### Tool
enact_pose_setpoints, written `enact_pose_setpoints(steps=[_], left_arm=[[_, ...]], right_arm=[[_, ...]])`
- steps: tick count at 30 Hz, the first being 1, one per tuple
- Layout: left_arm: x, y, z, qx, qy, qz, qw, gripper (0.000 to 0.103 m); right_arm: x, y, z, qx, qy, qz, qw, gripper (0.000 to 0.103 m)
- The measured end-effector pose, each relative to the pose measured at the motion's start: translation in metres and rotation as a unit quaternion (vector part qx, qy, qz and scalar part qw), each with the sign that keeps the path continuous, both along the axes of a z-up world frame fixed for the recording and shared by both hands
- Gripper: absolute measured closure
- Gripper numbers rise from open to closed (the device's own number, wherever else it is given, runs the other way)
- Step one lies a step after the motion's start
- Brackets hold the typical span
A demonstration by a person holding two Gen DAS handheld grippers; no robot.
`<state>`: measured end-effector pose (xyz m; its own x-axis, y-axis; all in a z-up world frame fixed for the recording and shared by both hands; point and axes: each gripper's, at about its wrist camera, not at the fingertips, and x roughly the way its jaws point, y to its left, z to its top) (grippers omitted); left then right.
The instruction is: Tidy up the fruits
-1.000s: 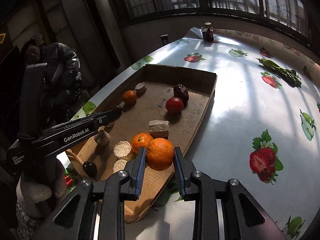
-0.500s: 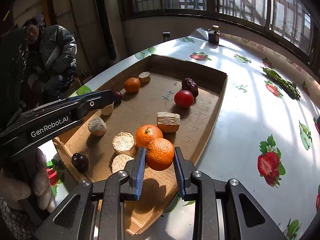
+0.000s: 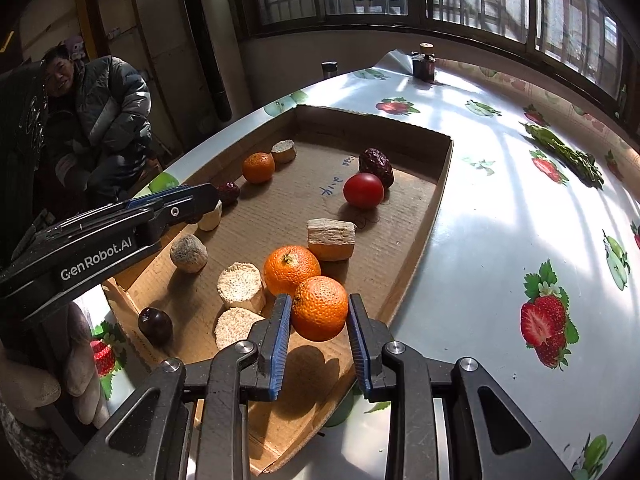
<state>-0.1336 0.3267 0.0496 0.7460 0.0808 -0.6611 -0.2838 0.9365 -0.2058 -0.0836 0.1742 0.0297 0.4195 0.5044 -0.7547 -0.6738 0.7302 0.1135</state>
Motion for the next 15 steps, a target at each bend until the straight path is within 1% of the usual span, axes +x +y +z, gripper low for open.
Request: enact_pose_setpoints(steps=[1, 2, 3, 4, 5, 6, 7, 8, 9, 10, 13, 15], left_arm=[[0.000, 0.000, 0.001, 0.000, -0.001, 0.002, 1.0000, 0.061], [-0.001, 0.000, 0.001, -0.001, -0.001, 0.004, 1.0000, 0.058], [-0.001, 0.000, 0.002, -0.001, -0.002, 0.006, 1.0000, 0.053], [-0.001, 0.000, 0.003, -0.001, -0.003, 0.006, 1.0000, 0.049], [-0.002, -0.001, 0.004, 0.000, -0.003, 0.007, 1.0000, 0.047], [-0.002, -0.002, 0.005, 0.002, -0.003, 0.007, 1.0000, 0.044], [-0.002, -0.003, 0.006, 0.005, -0.003, 0.008, 1.0000, 0.043], [-0.003, -0.005, 0.008, 0.009, -0.003, 0.009, 0.9999, 0.042], [-0.003, -0.007, 0.009, 0.014, -0.003, 0.010, 0.9998, 0.040], [-0.003, -0.010, 0.010, 0.020, 0.000, 0.015, 0.9997, 0.036], [-0.003, -0.018, 0.015, 0.051, 0.010, 0.046, 0.9976, 0.027], [-0.004, -0.023, 0.019, 0.070, 0.012, 0.062, 0.9956, 0.024]], right_arm=[[0.001, -0.001, 0.000, 0.001, 0.000, -0.002, 1.000, 0.072], [0.001, -0.002, 0.000, 0.003, -0.001, -0.003, 1.000, 0.072], [0.001, -0.003, 0.001, 0.005, 0.000, -0.004, 1.000, 0.070], [0.000, -0.003, 0.002, 0.010, 0.002, -0.003, 1.000, 0.066], [0.000, -0.004, 0.003, 0.013, 0.001, -0.003, 1.000, 0.063], [-0.001, -0.004, 0.005, 0.016, -0.001, -0.004, 1.000, 0.058], [-0.002, -0.004, 0.007, 0.017, -0.004, -0.006, 1.000, 0.052], [-0.003, -0.005, 0.009, 0.019, -0.008, -0.008, 1.000, 0.050], [-0.004, -0.007, 0.012, 0.023, -0.011, -0.012, 1.000, 0.045], [-0.005, -0.010, 0.015, 0.027, -0.013, -0.016, 0.999, 0.042], [-0.006, -0.022, 0.022, 0.043, -0.013, -0.037, 0.998, 0.036], [-0.007, -0.033, 0.025, 0.053, -0.011, -0.055, 0.997, 0.036]])
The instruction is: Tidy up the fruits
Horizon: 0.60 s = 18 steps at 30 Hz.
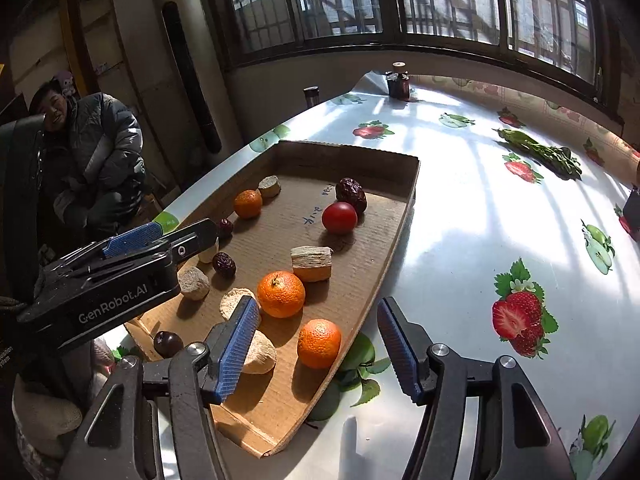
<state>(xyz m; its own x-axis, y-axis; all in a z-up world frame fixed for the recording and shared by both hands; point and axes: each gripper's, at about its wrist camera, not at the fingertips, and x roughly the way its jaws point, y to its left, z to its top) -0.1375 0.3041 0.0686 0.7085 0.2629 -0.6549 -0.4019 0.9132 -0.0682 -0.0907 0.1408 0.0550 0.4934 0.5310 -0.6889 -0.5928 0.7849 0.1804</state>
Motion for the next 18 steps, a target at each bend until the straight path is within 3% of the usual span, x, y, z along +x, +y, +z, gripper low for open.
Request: enact_pose_setpoints(steps=[9, 18], left_arm=[[-0.003, -0.022, 0.010, 0.026, 0.003, 0.000, 0.9996, 0.021], [-0.012, -0.047, 0.022, 0.043, -0.005, -0.010, 0.9990, 0.021]], right_arm=[[-0.006, -0.049, 0.008, 0.024, 0.001, -0.067, 0.997, 0.030], [-0.016, -0.075, 0.005, 0.034, 0.007, -0.090, 0.995, 0.029]])
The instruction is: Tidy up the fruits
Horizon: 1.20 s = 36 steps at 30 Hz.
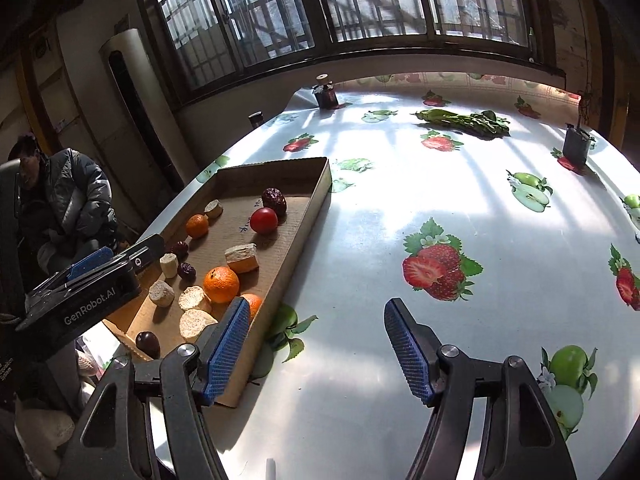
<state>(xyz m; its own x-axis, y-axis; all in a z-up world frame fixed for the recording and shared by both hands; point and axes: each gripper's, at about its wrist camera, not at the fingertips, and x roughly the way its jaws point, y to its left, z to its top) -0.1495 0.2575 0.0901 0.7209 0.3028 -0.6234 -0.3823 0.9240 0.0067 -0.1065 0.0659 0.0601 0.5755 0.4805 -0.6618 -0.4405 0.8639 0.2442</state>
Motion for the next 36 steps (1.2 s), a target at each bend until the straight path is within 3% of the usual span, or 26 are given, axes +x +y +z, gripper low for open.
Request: enact_pose_setpoints(steps=[3, 7, 14, 23, 26, 36], left_arm=[[-0.005, -0.006, 0.006, 0.007, -0.009, 0.002, 0.9999, 0.020], [-0.015, -0.014, 0.015, 0.025, -0.030, 0.018, 0.9991, 0.011], [-0.037, -0.024, 0.031, 0.036, -0.073, 0.044, 0.9957, 0.004], [-0.056, -0.035, 0.024, 0.054, -0.081, 0.076, 0.9924, 0.002], [-0.057, -0.035, 0.021, 0.043, -0.085, 0.073, 0.9928, 0.000], [-0.043, -0.045, 0.001, 0.038, -0.047, 0.056, 0.9966, 0.000]], right_arm=[[-0.003, -0.004, 0.000, 0.002, -0.001, -0.002, 1.000, 0.029], [-0.010, -0.009, 0.002, 0.004, -0.009, -0.004, 1.000, 0.029], [-0.022, -0.016, 0.008, 0.005, -0.028, -0.011, 1.000, 0.025], [-0.037, -0.026, 0.014, 0.003, -0.057, -0.029, 0.998, 0.018], [-0.041, -0.027, 0.013, 0.000, -0.063, -0.033, 0.997, 0.017], [-0.044, -0.028, 0.003, -0.018, -0.073, -0.043, 0.996, 0.015]])
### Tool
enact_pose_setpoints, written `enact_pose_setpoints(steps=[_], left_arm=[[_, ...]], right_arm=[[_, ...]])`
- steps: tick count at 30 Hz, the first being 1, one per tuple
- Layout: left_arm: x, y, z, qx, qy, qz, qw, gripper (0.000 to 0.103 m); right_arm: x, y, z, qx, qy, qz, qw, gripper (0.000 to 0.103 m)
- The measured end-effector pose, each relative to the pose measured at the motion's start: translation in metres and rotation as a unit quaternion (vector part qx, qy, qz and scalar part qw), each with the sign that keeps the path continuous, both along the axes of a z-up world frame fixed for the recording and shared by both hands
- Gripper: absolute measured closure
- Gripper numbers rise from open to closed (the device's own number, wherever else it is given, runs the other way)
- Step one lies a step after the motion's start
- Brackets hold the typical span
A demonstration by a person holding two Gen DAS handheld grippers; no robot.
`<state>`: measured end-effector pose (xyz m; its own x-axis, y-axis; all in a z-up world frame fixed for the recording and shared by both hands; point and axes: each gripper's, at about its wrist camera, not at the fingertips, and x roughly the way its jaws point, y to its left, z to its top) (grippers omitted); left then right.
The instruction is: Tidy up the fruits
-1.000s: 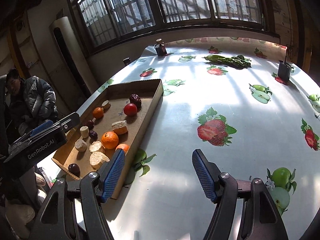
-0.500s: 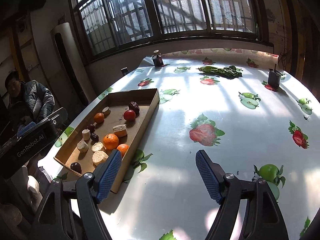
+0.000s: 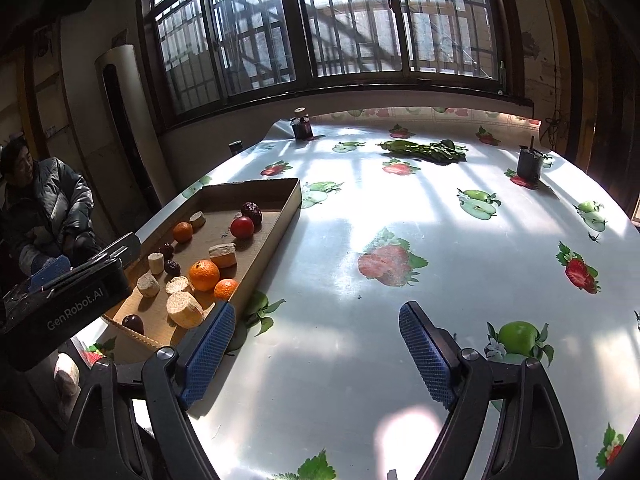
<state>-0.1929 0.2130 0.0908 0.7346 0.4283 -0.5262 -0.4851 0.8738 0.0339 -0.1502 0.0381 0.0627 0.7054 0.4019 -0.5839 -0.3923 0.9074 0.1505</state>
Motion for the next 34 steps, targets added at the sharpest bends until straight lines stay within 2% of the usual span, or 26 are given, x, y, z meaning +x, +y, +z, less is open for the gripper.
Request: enact_pose_setpoints(steps=[19, 34], left_arm=[[0.016, -0.007, -0.013, -0.006, 0.029, -0.021, 0.9993, 0.000], [0.023, -0.014, -0.020, -0.032, 0.055, -0.047, 0.9969, 0.000]], right_arm=[[0.009, 0.007, -0.011, -0.017, 0.011, -0.006, 1.000, 0.013], [0.009, 0.020, -0.012, -0.039, 0.012, 0.006, 0.999, 0.013]])
